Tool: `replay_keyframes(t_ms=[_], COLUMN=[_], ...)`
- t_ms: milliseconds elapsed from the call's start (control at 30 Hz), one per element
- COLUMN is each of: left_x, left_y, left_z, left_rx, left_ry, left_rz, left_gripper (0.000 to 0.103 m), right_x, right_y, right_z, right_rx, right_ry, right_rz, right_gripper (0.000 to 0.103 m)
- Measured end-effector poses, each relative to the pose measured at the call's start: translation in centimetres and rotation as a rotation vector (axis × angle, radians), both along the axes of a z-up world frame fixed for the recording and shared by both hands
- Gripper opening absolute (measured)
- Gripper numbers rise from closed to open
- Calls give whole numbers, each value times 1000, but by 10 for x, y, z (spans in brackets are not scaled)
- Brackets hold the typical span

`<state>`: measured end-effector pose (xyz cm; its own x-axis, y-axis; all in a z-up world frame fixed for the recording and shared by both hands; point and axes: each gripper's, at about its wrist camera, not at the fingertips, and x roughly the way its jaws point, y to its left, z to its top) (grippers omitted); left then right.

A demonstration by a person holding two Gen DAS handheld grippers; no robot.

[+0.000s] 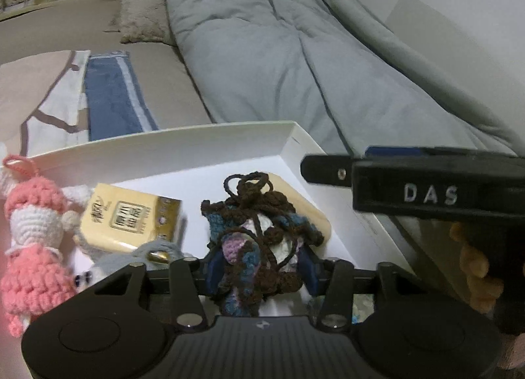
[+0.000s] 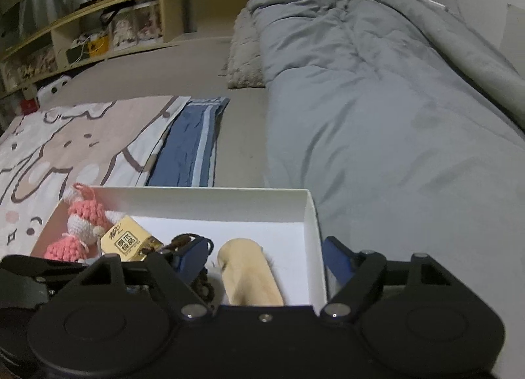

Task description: Organize objects

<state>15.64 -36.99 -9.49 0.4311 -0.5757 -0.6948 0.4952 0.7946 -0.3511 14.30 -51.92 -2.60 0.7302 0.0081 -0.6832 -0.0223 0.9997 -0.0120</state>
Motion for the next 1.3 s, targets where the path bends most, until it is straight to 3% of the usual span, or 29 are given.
replay_keyframes(t_ms=[100,667,833,1033,1300], left_x=[-6,-23,-32,-45,-62], left_y=[1,28,42,62,90], left_z=[2,31,46,66,95], left_rx=[10,70,85,101,119], left_ry=[-16,-33,-59,-92,-139], left_rz=[-4,14,33,69,117], left_gripper=[64,66,85,99,103], right_x=[-4,-30,-46,-66,-98], right_y=[-3,0,8,19,34], right_z=[5,20,31,47,69], right_rx=[7,69,89,67,72], right_ry=[-3,10,-11,-42,-82], right_rz=[-9,-65,-81,-108,-122], right_gripper=[78,78,78,81,95])
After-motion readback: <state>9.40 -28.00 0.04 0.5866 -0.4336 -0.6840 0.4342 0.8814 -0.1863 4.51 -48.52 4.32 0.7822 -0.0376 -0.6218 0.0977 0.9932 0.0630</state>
